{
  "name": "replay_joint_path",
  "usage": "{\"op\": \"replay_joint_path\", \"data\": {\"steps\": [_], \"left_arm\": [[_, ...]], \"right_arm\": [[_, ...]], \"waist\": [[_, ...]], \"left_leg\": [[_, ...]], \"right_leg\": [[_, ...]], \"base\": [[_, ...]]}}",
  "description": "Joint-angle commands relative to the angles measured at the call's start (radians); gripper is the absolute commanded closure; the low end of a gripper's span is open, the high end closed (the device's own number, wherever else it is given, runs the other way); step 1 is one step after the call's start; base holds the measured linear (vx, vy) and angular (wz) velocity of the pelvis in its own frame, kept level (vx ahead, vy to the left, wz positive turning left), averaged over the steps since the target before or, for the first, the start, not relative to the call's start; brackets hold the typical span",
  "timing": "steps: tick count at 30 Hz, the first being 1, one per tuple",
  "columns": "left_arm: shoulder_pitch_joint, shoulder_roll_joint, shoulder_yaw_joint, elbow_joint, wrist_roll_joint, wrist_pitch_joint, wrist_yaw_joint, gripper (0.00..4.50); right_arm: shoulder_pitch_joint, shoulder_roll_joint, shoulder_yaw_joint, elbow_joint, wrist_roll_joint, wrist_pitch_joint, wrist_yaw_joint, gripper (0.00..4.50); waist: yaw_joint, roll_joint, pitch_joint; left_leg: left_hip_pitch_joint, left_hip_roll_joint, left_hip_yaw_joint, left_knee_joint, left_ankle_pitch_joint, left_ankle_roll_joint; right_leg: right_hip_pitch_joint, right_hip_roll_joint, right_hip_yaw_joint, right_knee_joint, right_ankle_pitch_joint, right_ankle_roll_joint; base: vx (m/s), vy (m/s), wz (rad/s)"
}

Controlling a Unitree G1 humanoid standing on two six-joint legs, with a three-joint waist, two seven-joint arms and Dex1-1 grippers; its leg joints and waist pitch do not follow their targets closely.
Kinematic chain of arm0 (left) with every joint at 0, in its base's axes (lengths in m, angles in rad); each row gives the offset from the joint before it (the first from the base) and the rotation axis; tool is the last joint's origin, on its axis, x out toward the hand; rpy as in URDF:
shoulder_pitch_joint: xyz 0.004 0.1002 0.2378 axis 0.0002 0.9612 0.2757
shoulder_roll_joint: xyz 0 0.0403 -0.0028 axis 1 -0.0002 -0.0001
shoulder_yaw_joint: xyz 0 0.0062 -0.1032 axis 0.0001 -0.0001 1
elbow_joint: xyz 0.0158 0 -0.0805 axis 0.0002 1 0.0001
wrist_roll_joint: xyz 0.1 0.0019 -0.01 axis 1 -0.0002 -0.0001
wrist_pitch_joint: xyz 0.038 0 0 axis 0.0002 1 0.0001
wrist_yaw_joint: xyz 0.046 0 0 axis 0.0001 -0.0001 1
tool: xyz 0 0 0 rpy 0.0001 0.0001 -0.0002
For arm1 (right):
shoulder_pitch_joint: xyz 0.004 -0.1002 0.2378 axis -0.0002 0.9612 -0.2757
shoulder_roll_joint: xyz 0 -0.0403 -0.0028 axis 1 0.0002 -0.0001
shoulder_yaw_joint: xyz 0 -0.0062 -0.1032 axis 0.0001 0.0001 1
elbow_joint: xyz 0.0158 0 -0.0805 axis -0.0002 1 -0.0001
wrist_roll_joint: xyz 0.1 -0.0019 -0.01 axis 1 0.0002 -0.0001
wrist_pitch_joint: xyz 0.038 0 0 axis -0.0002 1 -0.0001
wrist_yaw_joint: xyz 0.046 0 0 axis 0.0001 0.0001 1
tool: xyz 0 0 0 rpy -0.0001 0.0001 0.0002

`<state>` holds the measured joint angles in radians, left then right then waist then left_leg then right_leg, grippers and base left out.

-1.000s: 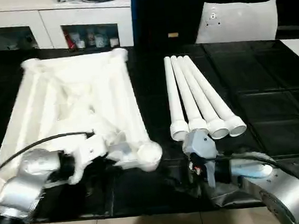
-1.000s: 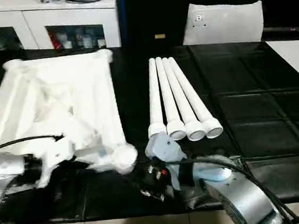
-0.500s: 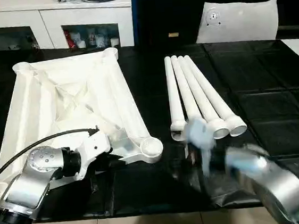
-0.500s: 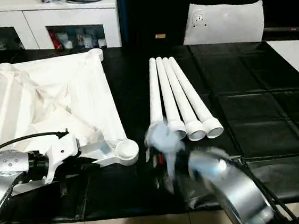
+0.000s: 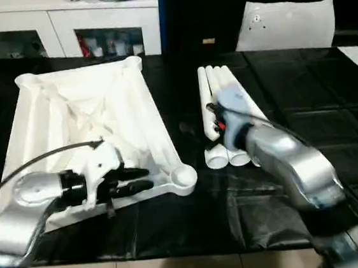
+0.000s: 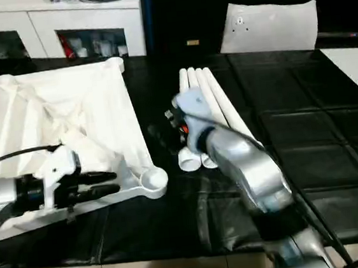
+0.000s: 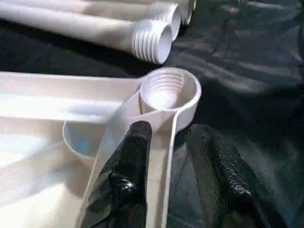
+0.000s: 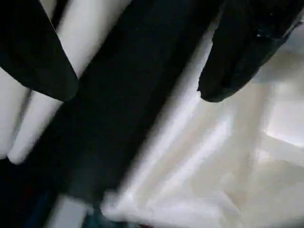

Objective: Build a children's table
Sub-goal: Move table base

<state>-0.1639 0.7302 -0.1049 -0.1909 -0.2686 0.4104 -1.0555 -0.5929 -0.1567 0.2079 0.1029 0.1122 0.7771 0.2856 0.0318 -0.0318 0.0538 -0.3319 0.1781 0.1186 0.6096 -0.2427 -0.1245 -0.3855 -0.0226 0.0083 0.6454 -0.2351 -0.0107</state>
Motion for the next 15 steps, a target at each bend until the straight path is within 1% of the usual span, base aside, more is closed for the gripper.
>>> {"op": "replay_joint_path", "data": {"steps": [1, 2, 3, 4, 5, 6, 8, 10, 12, 13, 14, 15], "left_arm": [[0.018, 0.012, 0.016, -0.081, -0.016, 0.061, 0.026, 3.02], [0.031, -0.003, 0.032, -0.14, -0.044, 0.117, 0.059, 3.02], [0.032, -0.005, 0.033, -0.146, -0.047, 0.123, 0.063, 3.02], [0.037, -0.017, 0.04, -0.17, -0.056, 0.143, 0.082, 3.02], [0.043, -0.03, 0.044, -0.205, -0.063, 0.17, 0.107, 3.02], [0.048, -0.033, 0.044, -0.221, -0.067, 0.186, 0.117, 3.02], [0.052, -0.039, 0.041, -0.242, -0.072, 0.203, 0.132, 3.02], [0.055, -0.044, 0.039, -0.258, -0.074, 0.213, 0.147, 3.02], [0.056, -0.055, 0.03, -0.281, -0.069, 0.226, 0.168, 3.02], [0.056, -0.058, 0.028, -0.287, -0.069, 0.232, 0.174, 3.02], [0.057, -0.06, 0.026, -0.294, -0.069, 0.24, 0.181, 3.02], [0.056, -0.062, 0.024, -0.305, -0.071, 0.251, 0.191, 3.02]], "right_arm": [[-0.029, 0.004, 0.004, 0.076, -0.042, 0.028, -0.05, 0.0], [-0.06, 0.03, -0.025, 0.141, -0.033, 0.039, -0.088, 0.0], [-0.063, 0.033, -0.027, 0.149, -0.032, 0.04, -0.092, 0.0], [-0.079, 0.042, -0.033, 0.183, -0.033, 0.032, -0.108, 0.0], [-0.11, 0.056, -0.042, 0.245, -0.042, 0.021, -0.133, 0.0], [-0.125, 0.064, -0.052, 0.275, -0.044, 0.018, -0.149, 0.0], [-0.151, 0.081, -0.074, 0.324, -0.038, 0.015, -0.166, 0.0], [-0.175, 0.096, -0.092, 0.37, -0.035, 0.01, -0.171, 0.0], [-0.203, 0.114, -0.109, 0.449, -0.032, -0.007, -0.181, 0.0], [-0.211, 0.118, -0.11, 0.473, -0.034, -0.015, -0.189, 0.0], [-0.219, 0.121, -0.111, 0.499, -0.037, -0.024, -0.198, 0.0], [-0.231, 0.126, -0.118, 0.534, -0.037, -0.042, -0.215, 0.0]], "waist": [[0.0, 0.023, -0.053], [0.001, 0.021, -0.053], [-0.001, 0.022, -0.054], [0.003, 0.023, -0.052], [0.002, 0.022, -0.053], [0.001, 0.022, -0.053], [0.002, 0.018, -0.053], [0.002, 0.018, -0.055], [0.003, 0.015, -0.055], [0.001, 0.016, -0.055], [0.003, 0.017, -0.055], [0.003, 0.016, -0.055]], "left_leg": [[-0.011, 0.02, 0.015, -0.077, -0.006, -0.071], [-0.01, 0.018, 0.018, -0.076, -0.001, -0.072], [-0.012, 0.019, 0.015, -0.076, 0.004, -0.075], [-0.01, 0.019, 0.018, -0.075, 0.002, -0.076], [-0.012, 0.019, 0.017, -0.076, 0.003, -0.079], [-0.013, 0.019, 0.016, -0.076, 0.004, -0.08], [-0.015, 0.016, 0.018, -0.073, 0.012, -0.079], [-0.016, 0.015, 0.019, -0.072, 0.015, -0.076], [-0.018, 0.016, 0.018, -0.073, 0.023, -0.075], [-0.016, 0.017, 0.019, -0.072, 0.02, -0.076], [-0.017, 0.017, 0.019, -0.071, 0.023, -0.075], [-0.017, 0.016, 0.02, -0.071, 0.026, -0.075]], "right_leg": [[0.055, -0.072, 0.036, -0.059, 0.083, -0.191], [0.054, -0.07, 0.037, -0.057, 0.091, -0.189], [0.056, -0.071, 0.036, -0.055, 0.098, -0.193], [0.053, -0.069, 0.035, -0.057, 0.1, -0.189], [0.055, -0.068, 0.034, -0.055, 0.107, -0.19], [0.056, -0.068, 0.034, -0.055, 0.109, -0.19], [0.057, -0.067, 0.035, -0.054, 0.119, -0.18], [0.058, -0.066, 0.035, -0.054, 0.123, -0.175], [0.059, -0.066, 0.034, -0.053, 0.134, -0.173], [0.056, -0.067, 0.033, -0.052, 0.129, -0.18], [0.058, -0.068, 0.034, -0.053, 0.134, -0.179], [0.057, -0.067, 0.034, -0.053, 0.138, -0.18]], "base": [[0.0, 0.0, 0.0], [0.0, 0.0, 0.0], [0.0, 0.0, 0.0], [0.0, 0.0, 0.0], [0.0, 0.0, 0.0], [0.0, 0.0, 0.0], [0.0, 0.0, 0.0], [0.0, 0.0, 0.0], [0.0, 0.0, 0.0], [0.0, 0.0, 0.0], [0.0, 0.0, 0.0], [0.0, 0.0, 0.0]]}}
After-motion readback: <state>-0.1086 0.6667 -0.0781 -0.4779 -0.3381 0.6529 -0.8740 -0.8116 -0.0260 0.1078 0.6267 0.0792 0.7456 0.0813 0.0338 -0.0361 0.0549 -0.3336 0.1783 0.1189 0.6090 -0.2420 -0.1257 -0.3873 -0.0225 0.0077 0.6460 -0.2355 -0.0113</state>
